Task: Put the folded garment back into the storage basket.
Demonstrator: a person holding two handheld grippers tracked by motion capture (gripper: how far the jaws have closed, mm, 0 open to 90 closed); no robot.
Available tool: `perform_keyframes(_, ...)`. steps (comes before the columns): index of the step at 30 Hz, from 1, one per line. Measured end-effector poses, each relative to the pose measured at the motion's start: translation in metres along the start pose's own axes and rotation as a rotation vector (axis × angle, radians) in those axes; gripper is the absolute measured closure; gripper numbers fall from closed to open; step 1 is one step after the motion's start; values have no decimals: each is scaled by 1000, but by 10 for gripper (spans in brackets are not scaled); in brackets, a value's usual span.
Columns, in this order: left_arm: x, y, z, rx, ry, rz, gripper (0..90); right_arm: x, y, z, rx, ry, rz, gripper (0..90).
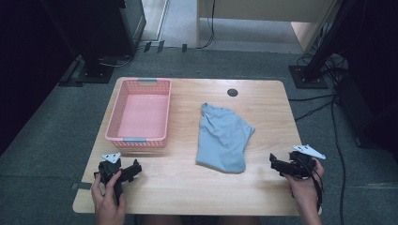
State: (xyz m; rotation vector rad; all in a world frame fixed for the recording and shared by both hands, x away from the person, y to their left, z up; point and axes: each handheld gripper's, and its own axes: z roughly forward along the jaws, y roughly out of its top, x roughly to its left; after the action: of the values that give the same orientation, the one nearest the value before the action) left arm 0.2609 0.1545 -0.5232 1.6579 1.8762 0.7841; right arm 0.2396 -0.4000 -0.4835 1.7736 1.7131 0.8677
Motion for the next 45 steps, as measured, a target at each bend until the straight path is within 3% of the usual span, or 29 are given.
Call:
perform_keyframes(9, 0, 0, 0, -1, 0, -1, 0, 21, 17, 5, 11, 49, -4, 6)
perform_keyframes(20, 0, 0, 0, 0, 0, 0, 0, 41, 29, 12, 26, 75, -33, 6)
perform_keyframes(45, 0, 0, 0, 0, 0, 1, 0, 70, 52, 36, 108, 72, -61, 6)
